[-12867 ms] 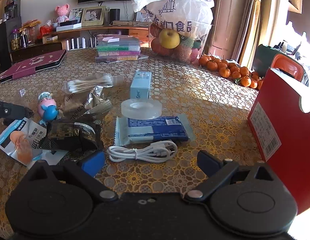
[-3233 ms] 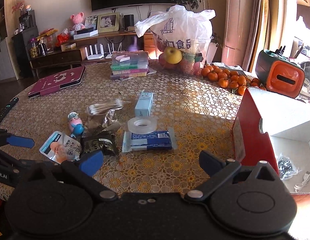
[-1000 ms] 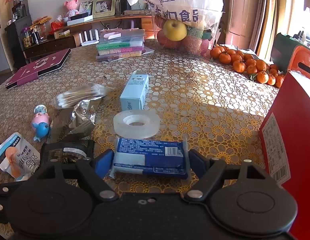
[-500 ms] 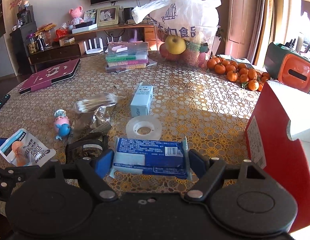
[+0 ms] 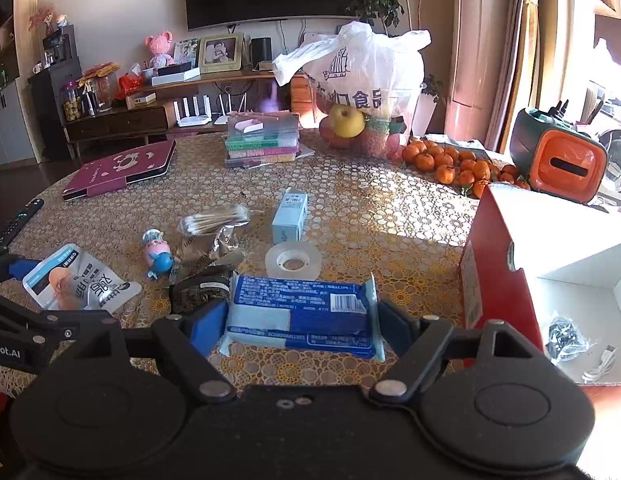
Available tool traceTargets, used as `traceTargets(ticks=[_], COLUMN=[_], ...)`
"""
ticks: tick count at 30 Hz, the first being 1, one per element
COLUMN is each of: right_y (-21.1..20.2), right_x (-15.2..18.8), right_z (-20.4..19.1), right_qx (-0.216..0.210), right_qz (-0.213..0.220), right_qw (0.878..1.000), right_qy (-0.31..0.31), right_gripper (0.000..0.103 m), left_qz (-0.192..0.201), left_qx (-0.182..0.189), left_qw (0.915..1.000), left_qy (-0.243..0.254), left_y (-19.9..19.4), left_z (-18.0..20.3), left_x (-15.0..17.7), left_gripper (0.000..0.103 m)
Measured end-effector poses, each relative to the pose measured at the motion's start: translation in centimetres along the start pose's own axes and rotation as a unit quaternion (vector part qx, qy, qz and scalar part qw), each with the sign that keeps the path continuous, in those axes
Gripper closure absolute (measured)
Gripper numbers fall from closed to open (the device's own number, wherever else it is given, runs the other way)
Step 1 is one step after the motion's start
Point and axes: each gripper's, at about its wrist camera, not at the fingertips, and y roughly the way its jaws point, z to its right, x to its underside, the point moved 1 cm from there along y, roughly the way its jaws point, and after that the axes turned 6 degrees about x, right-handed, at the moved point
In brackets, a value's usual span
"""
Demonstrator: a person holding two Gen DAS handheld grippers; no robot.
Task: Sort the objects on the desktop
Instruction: 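Carry the sausage pouch and blue-white pack with both grippers over the red box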
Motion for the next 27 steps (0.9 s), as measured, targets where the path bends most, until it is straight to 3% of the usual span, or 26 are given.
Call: traceTargets(ticks=[14, 27], right_y=[-5.6, -9.6], right_x=[0.3, 1.1], right_z=[1.7, 5.7], right_qx=[-0.002, 0.026], right_qz=[0.030, 0.043], right_qw=[1.000, 0.999], right_qy=[0.001, 0.017], right_gripper=[0.023, 0.023], left_qz=[0.010, 0.023], left_qx=[0.030, 0.074], left_qw=[0.9991, 0.9943], left_qy=[0.027, 0.073], left_y=[-2.4, -3.2], left_z=[4.5, 10.4], left_x=[-1.9, -4.4], left_gripper=[0.005, 0.005])
